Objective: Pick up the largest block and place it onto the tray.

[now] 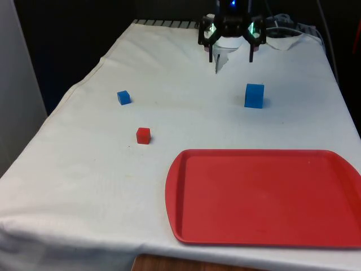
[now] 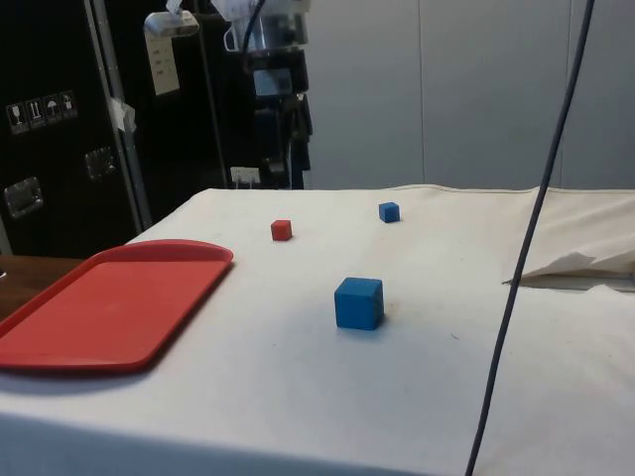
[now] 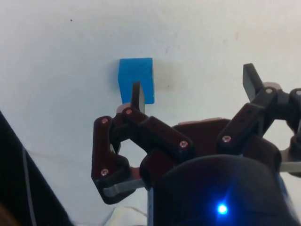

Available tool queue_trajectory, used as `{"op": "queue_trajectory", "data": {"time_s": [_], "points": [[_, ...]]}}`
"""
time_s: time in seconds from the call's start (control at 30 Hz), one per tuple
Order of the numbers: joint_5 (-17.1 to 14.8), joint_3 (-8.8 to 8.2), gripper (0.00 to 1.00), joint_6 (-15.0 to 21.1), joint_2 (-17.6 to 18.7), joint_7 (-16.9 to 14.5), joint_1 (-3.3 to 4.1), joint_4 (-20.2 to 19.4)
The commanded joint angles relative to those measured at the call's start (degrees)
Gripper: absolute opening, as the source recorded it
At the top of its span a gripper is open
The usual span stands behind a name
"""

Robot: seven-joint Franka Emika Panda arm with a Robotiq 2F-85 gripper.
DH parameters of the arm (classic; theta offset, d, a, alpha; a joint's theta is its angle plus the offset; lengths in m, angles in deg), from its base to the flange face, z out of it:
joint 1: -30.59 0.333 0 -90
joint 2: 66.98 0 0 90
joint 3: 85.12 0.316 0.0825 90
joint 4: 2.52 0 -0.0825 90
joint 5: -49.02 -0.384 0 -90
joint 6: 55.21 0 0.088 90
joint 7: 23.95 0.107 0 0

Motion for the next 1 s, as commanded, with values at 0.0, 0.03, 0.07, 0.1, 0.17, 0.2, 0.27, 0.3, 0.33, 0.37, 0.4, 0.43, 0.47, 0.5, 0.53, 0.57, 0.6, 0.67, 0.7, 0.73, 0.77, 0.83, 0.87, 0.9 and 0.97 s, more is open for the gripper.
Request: {"op": "queue_trajectory", "data": {"time_s": [0.0, 0.03, 0.07, 0.1, 0.17, 0.2, 0.27, 0.3, 0.33, 0.37, 0.4, 0.43, 0.47, 0.5, 0.53, 0.57, 0.6, 0.67, 0.7, 0.73, 0.77, 0.83, 0.87, 0.9, 0.97], "points": [[0.46, 0.17, 1.0, 1.83, -0.52, 0.8, 0.23, -1.2], [0.34, 0.57, 1.0, 3.09, -0.8, 0.97, 0.23, -2.23], [0.34, 0.74, 1.0, 3.67, -0.92, 1.03, 0.23, -2.69], [0.29, 0.97, 1.0, 4.41, -1.09, 1.15, 0.29, -3.21], [0.23, 1.38, 1.0, 5.73, -1.32, 1.43, 0.29, -4.3], [0.17, 1.6, 1.0, 6.36, -1.38, 1.49, 0.23, -4.76], [-0.06, 1.95, 1.0, 6.02, -1.09, 1.15, 0.0, -4.7], [0.06, 2.12, 1.0, 7.79, -1.6, 1.78, 0.29, -5.84], [0.0, 2.35, 1.0, 8.42, -1.66, 1.89, 0.23, -6.36], [-0.06, 2.92, 1.0, 10.03, -1.83, 2.23, 0.29, -7.62], [-0.06, 3.15, 1.0, 10.77, -1.89, 2.41, 0.29, -8.19], [-0.06, 3.38, 1.0, 11.46, -1.89, 2.52, 0.23, -8.71], [0.0, 3.61, 1.0, 12.26, -1.95, 2.69, 0.23, -9.34], [0.06, 3.84, 1.0, 13.12, -1.95, 2.92, 0.23, -9.97], [-0.11, 3.95, 1.0, 12.2, -1.6, 2.46, 0.0, -9.51], [0.11, 4.3, 1.0, 14.5, -1.95, 3.21, 0.23, -11.06], [0.17, 4.47, 1.0, 15.36, -1.89, 3.44, 0.23, -11.69], [0.29, 4.93, 1.0, 16.67, -1.89, 3.78, 0.29, -12.78], [0.34, 5.16, 1.0, 17.36, -1.89, 4.01, 0.23, -13.29], [0.4, 5.39, 1.0, 18.11, -1.83, 4.24, 0.23, -13.87], [0.46, 5.61, 1.0, 18.79, -1.78, 4.47, 0.23, -14.44], [0.57, 5.96, 1.0, 20.05, -1.66, 4.87, 0.23, -15.41], [0.57, 6.19, 1.0, 20.68, -1.66, 5.1, 0.23, -15.93], [-0.11, 6.47, 1.0, 20.05, -1.6, 4.35, 0.0, -15.81], [0.57, 6.7, 1.0, 22.46, -1.6, 5.61, 0.23, -17.36]]}}
